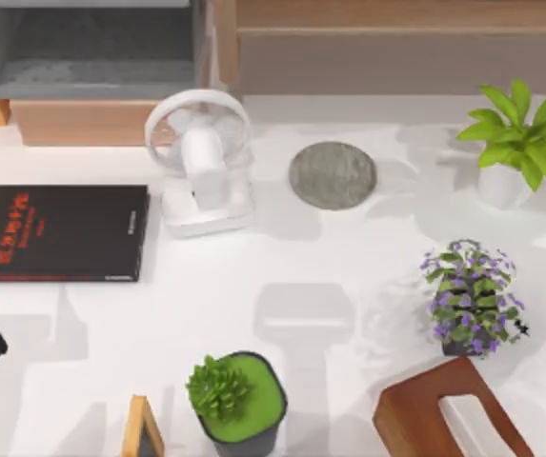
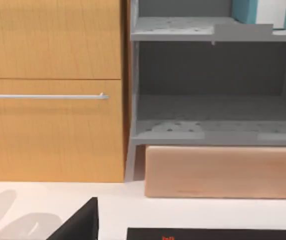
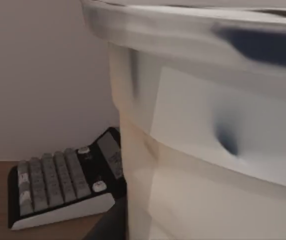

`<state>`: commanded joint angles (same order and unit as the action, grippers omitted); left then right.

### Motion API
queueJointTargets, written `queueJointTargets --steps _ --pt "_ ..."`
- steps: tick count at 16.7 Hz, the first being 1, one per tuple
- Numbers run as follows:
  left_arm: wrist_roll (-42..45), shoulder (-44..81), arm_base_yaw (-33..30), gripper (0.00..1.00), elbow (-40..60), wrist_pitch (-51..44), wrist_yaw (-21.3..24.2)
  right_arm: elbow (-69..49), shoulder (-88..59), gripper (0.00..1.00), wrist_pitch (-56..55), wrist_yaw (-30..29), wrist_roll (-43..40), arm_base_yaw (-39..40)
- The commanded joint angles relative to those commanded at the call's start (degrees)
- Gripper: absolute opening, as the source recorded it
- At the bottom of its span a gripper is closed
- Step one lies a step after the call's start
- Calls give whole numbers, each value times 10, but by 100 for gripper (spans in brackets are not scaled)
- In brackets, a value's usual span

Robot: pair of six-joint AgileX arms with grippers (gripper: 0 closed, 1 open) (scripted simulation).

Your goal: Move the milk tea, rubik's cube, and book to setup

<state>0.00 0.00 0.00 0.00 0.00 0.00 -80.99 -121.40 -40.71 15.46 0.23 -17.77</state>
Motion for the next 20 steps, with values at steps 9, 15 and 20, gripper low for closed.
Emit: queueJointTargets --steps 9,15,20 --pt "0 0 0 100 0 0 0 0 0 0 0 0 0 0" --pt "0 0 0 100 0 0 0 0 0 0 0 0 0 0" --pt "0 0 0 100 0 0 0 22 23 0 -8 7 1 -7"
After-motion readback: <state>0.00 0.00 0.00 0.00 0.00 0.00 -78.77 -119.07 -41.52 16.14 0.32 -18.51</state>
